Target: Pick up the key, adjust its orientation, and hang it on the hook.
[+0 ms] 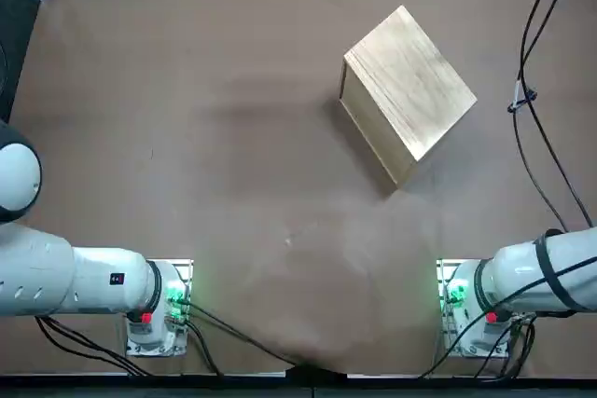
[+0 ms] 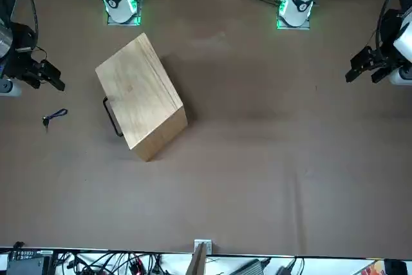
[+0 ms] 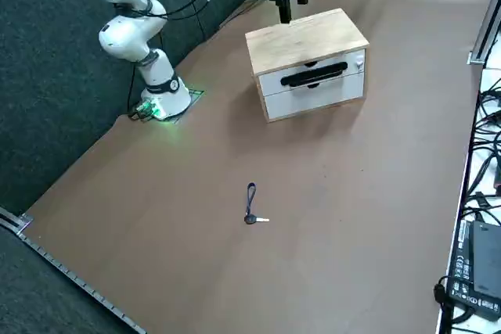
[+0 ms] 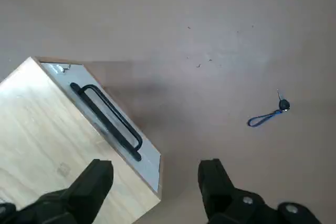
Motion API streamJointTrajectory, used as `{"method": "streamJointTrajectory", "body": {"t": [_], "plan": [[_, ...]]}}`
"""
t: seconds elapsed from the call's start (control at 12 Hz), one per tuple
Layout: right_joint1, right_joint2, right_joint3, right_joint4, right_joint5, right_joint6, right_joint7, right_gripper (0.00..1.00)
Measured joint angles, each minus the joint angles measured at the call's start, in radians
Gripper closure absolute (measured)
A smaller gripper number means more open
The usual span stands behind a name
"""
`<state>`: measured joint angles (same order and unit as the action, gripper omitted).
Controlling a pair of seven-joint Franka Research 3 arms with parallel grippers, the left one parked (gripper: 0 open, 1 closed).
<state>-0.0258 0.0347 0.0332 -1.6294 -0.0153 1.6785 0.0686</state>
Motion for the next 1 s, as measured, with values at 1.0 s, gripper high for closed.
{"method": "streamJointTrajectory", "body": {"t": [1.0], "plan": [[-0.204, 0.026, -0.016, -0.005, 0.0, -0.001, 0.004, 0.0]]}}
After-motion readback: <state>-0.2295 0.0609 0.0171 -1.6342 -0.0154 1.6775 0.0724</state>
